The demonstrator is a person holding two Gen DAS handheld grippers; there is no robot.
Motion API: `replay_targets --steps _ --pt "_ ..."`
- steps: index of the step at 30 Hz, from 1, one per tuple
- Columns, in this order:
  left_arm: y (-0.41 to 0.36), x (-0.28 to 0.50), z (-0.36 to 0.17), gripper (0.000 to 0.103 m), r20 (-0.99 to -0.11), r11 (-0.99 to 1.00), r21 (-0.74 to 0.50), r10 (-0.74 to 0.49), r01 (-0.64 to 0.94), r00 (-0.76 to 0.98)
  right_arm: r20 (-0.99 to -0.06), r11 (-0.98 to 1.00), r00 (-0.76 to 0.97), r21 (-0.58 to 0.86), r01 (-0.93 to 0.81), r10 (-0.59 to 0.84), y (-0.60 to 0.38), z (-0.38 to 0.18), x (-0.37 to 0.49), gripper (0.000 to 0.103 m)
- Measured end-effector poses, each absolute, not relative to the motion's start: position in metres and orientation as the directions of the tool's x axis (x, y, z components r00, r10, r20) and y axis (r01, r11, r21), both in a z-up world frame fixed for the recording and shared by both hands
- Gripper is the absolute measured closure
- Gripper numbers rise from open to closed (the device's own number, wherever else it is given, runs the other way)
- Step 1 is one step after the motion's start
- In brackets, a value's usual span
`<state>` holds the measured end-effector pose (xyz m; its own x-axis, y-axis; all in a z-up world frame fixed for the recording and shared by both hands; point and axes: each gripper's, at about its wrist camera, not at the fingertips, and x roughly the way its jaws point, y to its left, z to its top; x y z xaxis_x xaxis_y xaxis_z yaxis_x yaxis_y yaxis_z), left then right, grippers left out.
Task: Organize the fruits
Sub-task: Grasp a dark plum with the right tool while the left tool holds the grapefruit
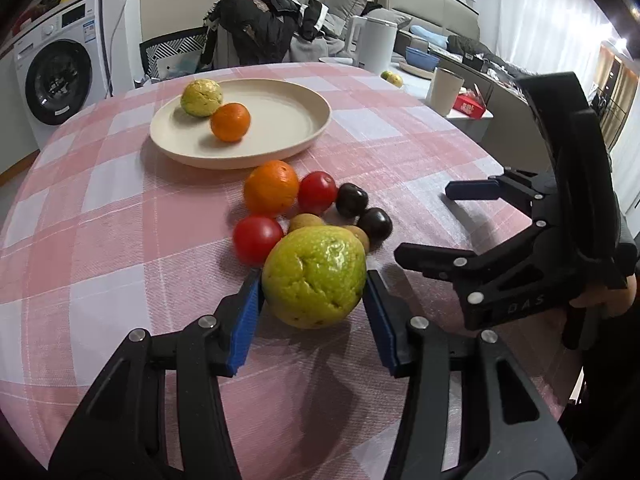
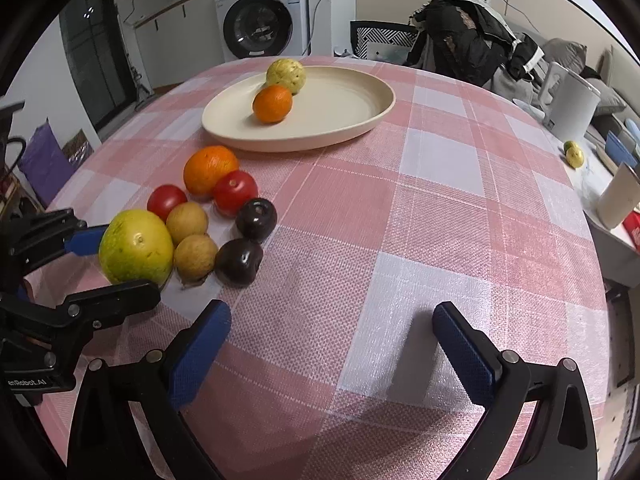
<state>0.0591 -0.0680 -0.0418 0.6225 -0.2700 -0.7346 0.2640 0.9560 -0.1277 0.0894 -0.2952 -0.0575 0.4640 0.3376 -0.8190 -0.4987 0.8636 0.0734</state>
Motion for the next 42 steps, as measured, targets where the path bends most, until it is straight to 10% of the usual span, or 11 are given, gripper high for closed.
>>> replay_targets --steps 42 --pt "-0.048 0.061 -0.033 0.056 -0.697 0.975 -0.068 -0.198 0.212 0.689 -0.785 0.773 0.459 0.04 -0.633 0.417 -0.25 -0.049 0.077 0.078"
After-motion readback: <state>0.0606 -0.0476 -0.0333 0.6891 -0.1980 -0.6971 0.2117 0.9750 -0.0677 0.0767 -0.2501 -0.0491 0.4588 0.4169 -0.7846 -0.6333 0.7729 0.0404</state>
